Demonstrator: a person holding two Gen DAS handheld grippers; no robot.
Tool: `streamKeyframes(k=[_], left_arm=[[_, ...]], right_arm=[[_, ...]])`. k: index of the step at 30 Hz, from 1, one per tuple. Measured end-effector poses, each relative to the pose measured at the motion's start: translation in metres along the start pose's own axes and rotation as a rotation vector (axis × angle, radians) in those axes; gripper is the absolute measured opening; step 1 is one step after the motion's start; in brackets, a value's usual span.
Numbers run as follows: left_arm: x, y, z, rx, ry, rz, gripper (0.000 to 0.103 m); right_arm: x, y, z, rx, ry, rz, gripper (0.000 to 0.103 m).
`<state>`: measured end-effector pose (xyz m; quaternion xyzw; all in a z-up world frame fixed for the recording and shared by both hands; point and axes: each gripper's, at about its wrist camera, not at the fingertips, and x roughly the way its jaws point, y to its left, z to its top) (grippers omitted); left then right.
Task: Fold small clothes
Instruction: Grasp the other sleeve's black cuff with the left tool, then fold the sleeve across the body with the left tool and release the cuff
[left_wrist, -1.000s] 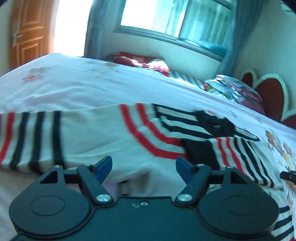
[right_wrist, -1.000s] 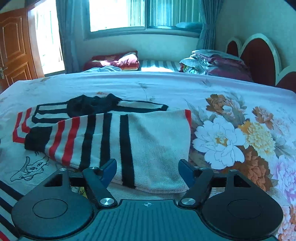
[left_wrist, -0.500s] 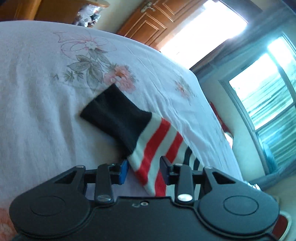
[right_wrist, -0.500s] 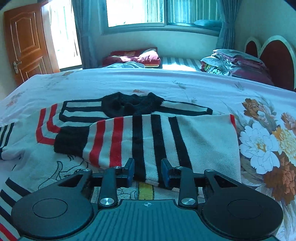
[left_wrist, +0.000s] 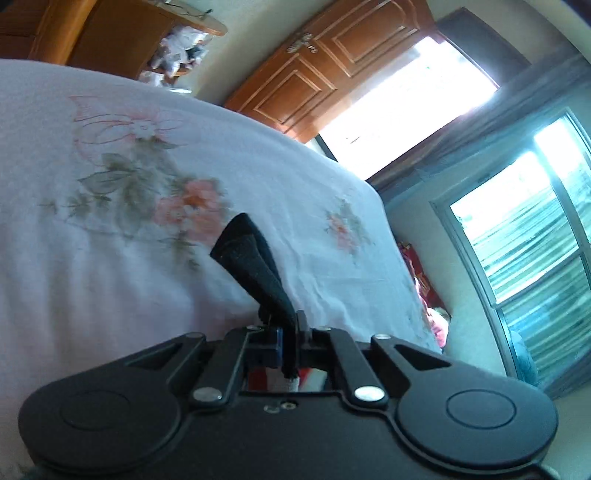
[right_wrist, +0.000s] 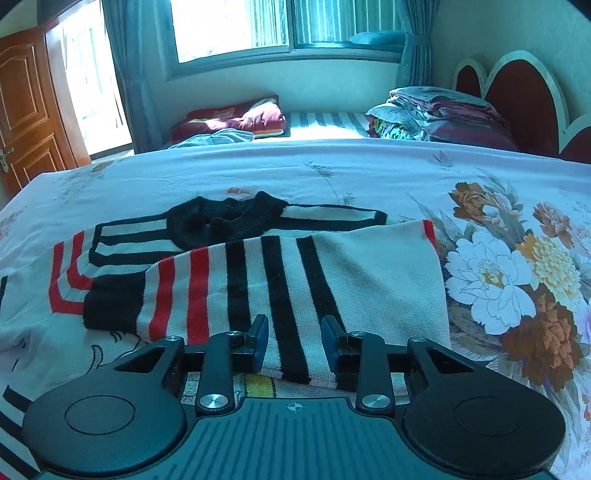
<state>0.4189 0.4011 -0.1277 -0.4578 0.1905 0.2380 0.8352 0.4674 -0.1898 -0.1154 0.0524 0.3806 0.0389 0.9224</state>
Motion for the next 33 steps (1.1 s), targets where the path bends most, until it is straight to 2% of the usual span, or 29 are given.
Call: streamKeyframes(k=[5, 11, 15, 23, 28, 33], left_arm=[[0.004, -0.091, -0.045, 0.237, 0.056, -0.115, 0.004], [0.001, -0.189, -0.134, 0.505, 0.155, -0.230, 0.004], [0.001, -0.231, -0.193, 0.653, 0.213, -0.274, 0.004], [0.011, -0.275, -0.288, 0.895, 0.356, -0.328, 0.004], [0.018, -0.280, -0.331, 0.963, 0.440, -0.330, 0.004], [0.011, -0.286, -0.365, 1.020, 0.477, -0.333, 0.004]], right_arm=[[-0.006, -0.018, 0.000, 0.037, -0.015, -0.009, 0.032], [-0.014, -0.049, -0.003, 0.096, -0.028, -0.017, 0.032], [-0.021, -0.069, -0.006, 0.133, -0.039, -0.027, 0.032], [-0.033, -0.111, -0.015, 0.194, -0.048, -0.055, 0.032], [-0.039, -0.136, -0.023, 0.230, -0.043, -0.083, 0.032], [-0.047, -0.159, -0.031, 0.259, -0.041, -0.118, 0.032]])
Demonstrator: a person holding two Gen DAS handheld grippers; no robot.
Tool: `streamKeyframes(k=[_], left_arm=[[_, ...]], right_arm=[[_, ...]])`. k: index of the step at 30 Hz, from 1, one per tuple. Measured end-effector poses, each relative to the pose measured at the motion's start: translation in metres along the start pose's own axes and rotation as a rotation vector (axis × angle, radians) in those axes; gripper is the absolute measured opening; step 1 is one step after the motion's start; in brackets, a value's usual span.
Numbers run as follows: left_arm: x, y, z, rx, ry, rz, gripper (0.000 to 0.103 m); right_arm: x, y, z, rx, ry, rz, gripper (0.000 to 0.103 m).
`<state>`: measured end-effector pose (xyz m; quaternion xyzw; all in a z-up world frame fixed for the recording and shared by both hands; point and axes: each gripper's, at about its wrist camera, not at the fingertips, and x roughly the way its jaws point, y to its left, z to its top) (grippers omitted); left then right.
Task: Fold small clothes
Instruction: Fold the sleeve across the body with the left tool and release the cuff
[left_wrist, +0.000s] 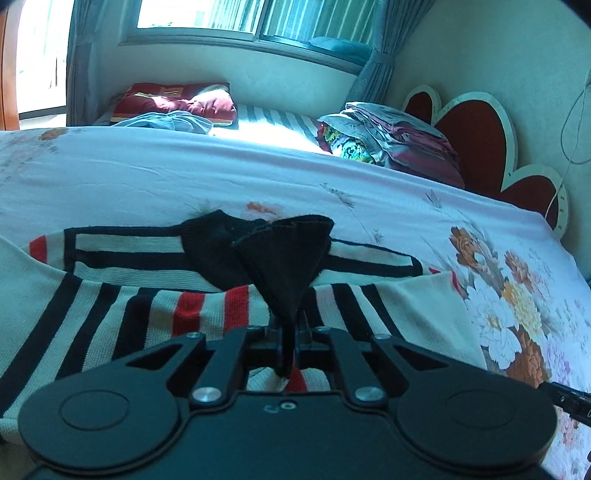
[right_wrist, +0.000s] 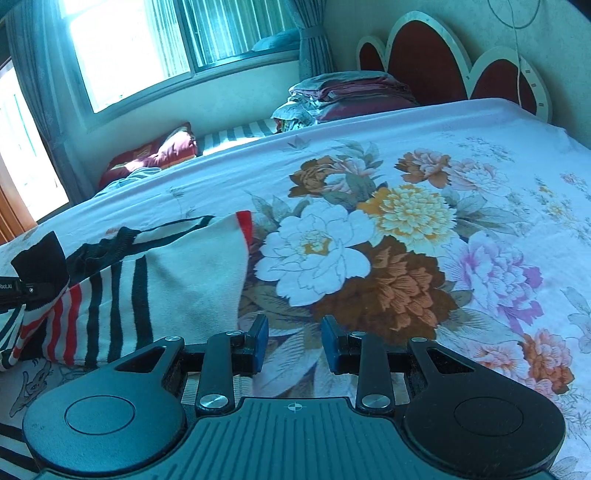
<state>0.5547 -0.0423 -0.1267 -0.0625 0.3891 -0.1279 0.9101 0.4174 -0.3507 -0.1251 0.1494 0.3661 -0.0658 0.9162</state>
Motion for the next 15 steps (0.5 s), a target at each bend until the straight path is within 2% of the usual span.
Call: streamKeyframes(k=[5, 8, 10, 11, 12, 13, 14, 15], left_arm=[[0.012, -0.021, -0.008, 0.058, 0.032, -0.007, 0.004], [0.025, -0.031, -0.016, 0.099, 0.090, -0.031, 0.005], [0.038, -0.039, -0.025, 0.139, 0.136, -0.052, 0.010], [0.037, -0.044, -0.029, 0.169, 0.120, -0.062, 0.026], [0.036, -0.048, -0.031, 0.189, 0.119, -0.091, 0.052], [0.036, -0.052, -0.032, 0.201, 0.125, -0.132, 0.066], [0.035, -0.056, -0.035, 0.217, 0.124, -0.160, 0.078], [0.032, -0.060, -0.037, 0.236, 0.113, -0.157, 0.073]], right_arm=[[-0.002, -0.018, -0.003, 0.031, 0.006, -0.024, 0.032], [-0.004, -0.022, -0.006, 0.039, 0.011, -0.029, 0.032], [-0.005, -0.023, -0.006, 0.043, 0.014, -0.026, 0.032], [-0.006, -0.023, -0.006, 0.047, 0.015, -0.019, 0.032], [-0.007, -0.023, -0.006, 0.053, 0.016, -0.009, 0.032], [-0.008, -0.023, -0.005, 0.057, 0.014, -0.007, 0.032], [-0.009, -0.022, -0.005, 0.059, 0.010, -0.003, 0.032], [-0.010, -0.021, -0.004, 0.066, 0.008, 0.008, 0.032]])
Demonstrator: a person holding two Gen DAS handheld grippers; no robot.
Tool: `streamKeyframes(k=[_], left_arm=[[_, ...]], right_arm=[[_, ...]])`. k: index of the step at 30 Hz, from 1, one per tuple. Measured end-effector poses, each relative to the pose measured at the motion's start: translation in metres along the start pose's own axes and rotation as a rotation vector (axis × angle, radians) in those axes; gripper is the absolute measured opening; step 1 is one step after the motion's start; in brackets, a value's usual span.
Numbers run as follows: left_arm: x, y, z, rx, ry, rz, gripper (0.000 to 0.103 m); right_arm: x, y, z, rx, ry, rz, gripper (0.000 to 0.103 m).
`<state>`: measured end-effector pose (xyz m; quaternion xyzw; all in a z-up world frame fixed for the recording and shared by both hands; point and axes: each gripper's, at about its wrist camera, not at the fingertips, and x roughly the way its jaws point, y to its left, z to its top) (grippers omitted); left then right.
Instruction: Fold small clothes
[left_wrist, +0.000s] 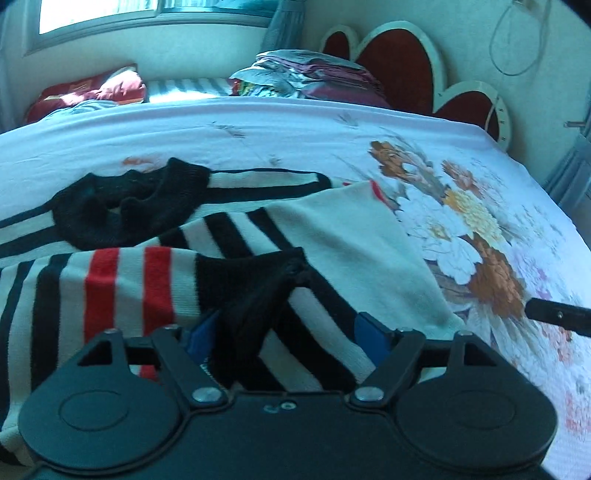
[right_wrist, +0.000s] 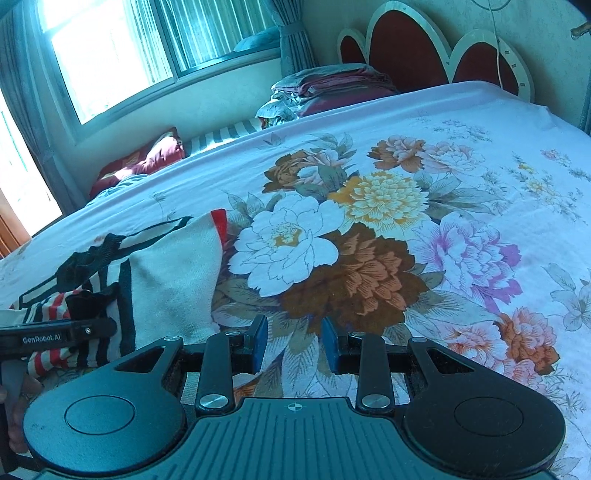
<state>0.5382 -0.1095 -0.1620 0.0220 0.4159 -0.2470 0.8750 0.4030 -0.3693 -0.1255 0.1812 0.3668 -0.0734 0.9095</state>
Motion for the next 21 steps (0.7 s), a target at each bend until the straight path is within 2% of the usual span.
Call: streamKeyframes(k=[1, 2, 3, 6, 7, 8, 9, 13, 15, 18, 21], left_arm=[[-0.003, -0.002, -0.001, 0.008, -0.011, 0.019, 0.067], [-0.007, 0.001, -0.002, -0.005, -0.018, 0.025, 0.054], [-0.015, 0.009, -0.003, -0.045, -0.033, 0.027, 0.048], [-0.048, 0.039, -0.008, -0.145, -0.112, 0.065, 0.048], [-0.060, 0.049, -0.011, -0.157, -0.133, 0.093, 0.048], [-0.074, 0.060, -0.015, -0.169, -0.150, 0.123, 0.048], [-0.087, 0.072, -0.020, -0.178, -0.160, 0.145, 0.046], [-0.132, 0.116, -0.052, -0.219, -0.173, 0.261, 0.035], [-0.146, 0.137, -0.068, -0.268, -0.172, 0.311, 0.029], [-0.151, 0.162, -0.081, -0.332, -0.158, 0.311, 0.021], [-0.145, 0.172, -0.077, -0.327, -0.158, 0.299, 0.021]], right_arm=[[0.000, 0.002, 0.002, 0.007, 0.001, 0.011, 0.032], [-0.001, 0.004, 0.003, 0.013, 0.001, 0.024, 0.032], [-0.001, 0.007, 0.005, 0.017, -0.002, 0.042, 0.032], [0.005, 0.025, 0.012, 0.021, 0.010, 0.109, 0.035], [0.009, 0.033, 0.015, 0.022, 0.018, 0.137, 0.053], [0.013, 0.043, 0.017, 0.022, 0.018, 0.161, 0.077], [0.017, 0.054, 0.018, 0.017, 0.015, 0.186, 0.080], [0.037, 0.099, 0.023, -0.033, 0.037, 0.277, 0.080], [0.049, 0.118, 0.023, -0.059, 0.056, 0.294, 0.080], [0.071, 0.135, 0.019, -0.044, 0.129, 0.308, 0.080], [0.091, 0.141, 0.015, 0.003, 0.196, 0.315, 0.074]])
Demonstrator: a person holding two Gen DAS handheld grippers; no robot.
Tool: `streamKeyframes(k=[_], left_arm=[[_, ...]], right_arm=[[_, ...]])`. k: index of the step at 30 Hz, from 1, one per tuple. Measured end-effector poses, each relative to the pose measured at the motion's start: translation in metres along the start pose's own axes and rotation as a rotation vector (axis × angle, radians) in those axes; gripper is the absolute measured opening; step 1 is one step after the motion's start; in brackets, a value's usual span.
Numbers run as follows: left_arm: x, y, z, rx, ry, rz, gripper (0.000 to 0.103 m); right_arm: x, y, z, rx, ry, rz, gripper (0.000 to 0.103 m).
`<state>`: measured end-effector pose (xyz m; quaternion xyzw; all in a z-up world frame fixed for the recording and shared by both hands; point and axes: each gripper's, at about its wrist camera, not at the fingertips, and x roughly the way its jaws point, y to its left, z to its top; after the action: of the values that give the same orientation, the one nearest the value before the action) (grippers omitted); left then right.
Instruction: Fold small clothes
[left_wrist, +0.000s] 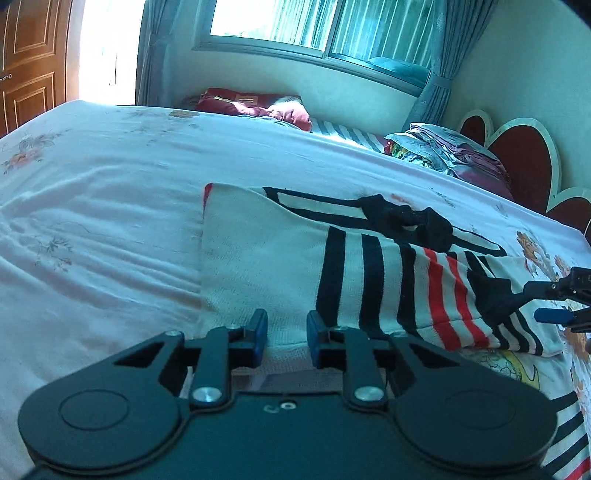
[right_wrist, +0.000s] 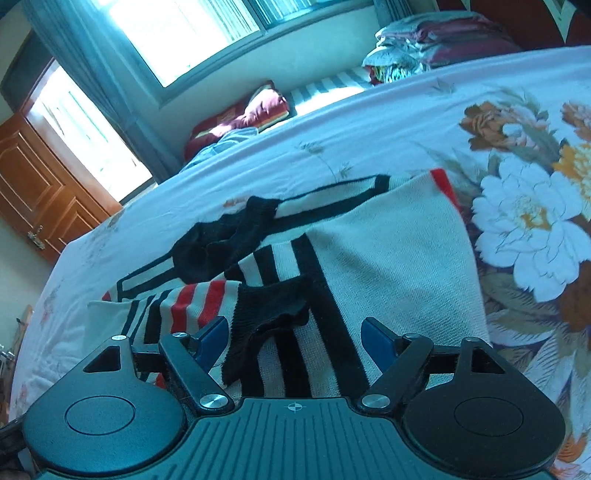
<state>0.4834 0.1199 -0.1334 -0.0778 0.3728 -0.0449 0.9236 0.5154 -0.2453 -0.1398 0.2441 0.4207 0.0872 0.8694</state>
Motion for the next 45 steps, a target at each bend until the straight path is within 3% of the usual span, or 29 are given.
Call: streamKeyframes(k=[2, 6, 8, 9, 10, 16, 21, 24, 26, 28, 30, 32, 36, 38, 39, 40, 44, 45], left_arm=[[0.011, 0.003, 0.003, 0.017, 0.026, -0.003, 0.021], [0.027, 0.007, 0.005, 0.064, 0.061, -0.008, 0.020], [0.029, 0.011, 0.005, 0.081, 0.060, -0.015, 0.018], [0.029, 0.013, 0.005, 0.084, 0.060, -0.021, 0.017], [0.028, 0.015, 0.004, 0.081, 0.060, -0.029, 0.017], [0.024, 0.023, 0.003, 0.095, 0.051, -0.050, 0.017], [0.026, 0.017, 0.002, 0.168, 0.068, -0.043, 0.017], [0.023, 0.015, 0.006, 0.177, 0.079, -0.041, 0.016], [0.022, 0.015, 0.007, 0.184, 0.079, -0.043, 0.021], [0.027, 0.015, 0.002, 0.213, 0.093, -0.028, 0.021], [0.027, 0.013, 0.003, 0.202, 0.090, -0.020, 0.019], [0.022, 0.010, 0.006, 0.190, 0.062, -0.034, 0.021], [0.026, 0.006, 0.001, 0.208, 0.073, -0.030, 0.023], [0.029, 0.005, -0.002, 0.226, 0.073, -0.024, 0.023], [0.029, 0.005, -0.002, 0.233, 0.075, -0.024, 0.024], [0.029, 0.005, -0.001, 0.239, 0.080, -0.026, 0.024], [0.029, 0.008, 0.006, 0.243, 0.101, -0.042, 0.024], [0.028, 0.009, 0.011, 0.236, 0.091, -0.046, 0.027]], right_arm=[[0.008, -0.003, 0.000, 0.050, 0.027, 0.025, 0.061], [0.018, -0.005, 0.003, 0.095, 0.046, 0.027, 0.054], [0.021, -0.006, 0.004, 0.097, 0.046, 0.010, 0.044], [0.021, -0.008, 0.004, 0.098, 0.042, 0.005, 0.036], [0.022, -0.009, 0.003, 0.095, 0.041, -0.001, 0.006], [0.004, -0.006, -0.010, 0.017, 0.010, -0.013, 0.004], [-0.006, -0.002, -0.030, -0.052, 0.001, -0.059, 0.000], [-0.007, -0.004, -0.030, -0.029, -0.010, -0.056, 0.000], [-0.012, 0.003, -0.027, -0.066, -0.022, -0.057, 0.000], [-0.007, 0.004, -0.025, -0.078, 0.013, -0.056, 0.000], [-0.003, -0.003, -0.024, -0.027, 0.017, -0.060, 0.005], [-0.004, -0.006, -0.025, 0.005, 0.014, -0.016, 0.028], [-0.005, 0.001, -0.024, -0.004, -0.005, 0.001, 0.031], [0.003, 0.005, -0.025, -0.044, 0.035, -0.031, 0.029], [0.005, 0.007, -0.027, -0.081, 0.047, -0.045, 0.024], [0.004, 0.012, -0.030, -0.139, 0.046, -0.085, 0.011], [-0.002, 0.012, -0.031, -0.180, 0.045, -0.093, 0.009], [-0.007, 0.012, -0.029, -0.173, 0.006, -0.114, 0.009]])
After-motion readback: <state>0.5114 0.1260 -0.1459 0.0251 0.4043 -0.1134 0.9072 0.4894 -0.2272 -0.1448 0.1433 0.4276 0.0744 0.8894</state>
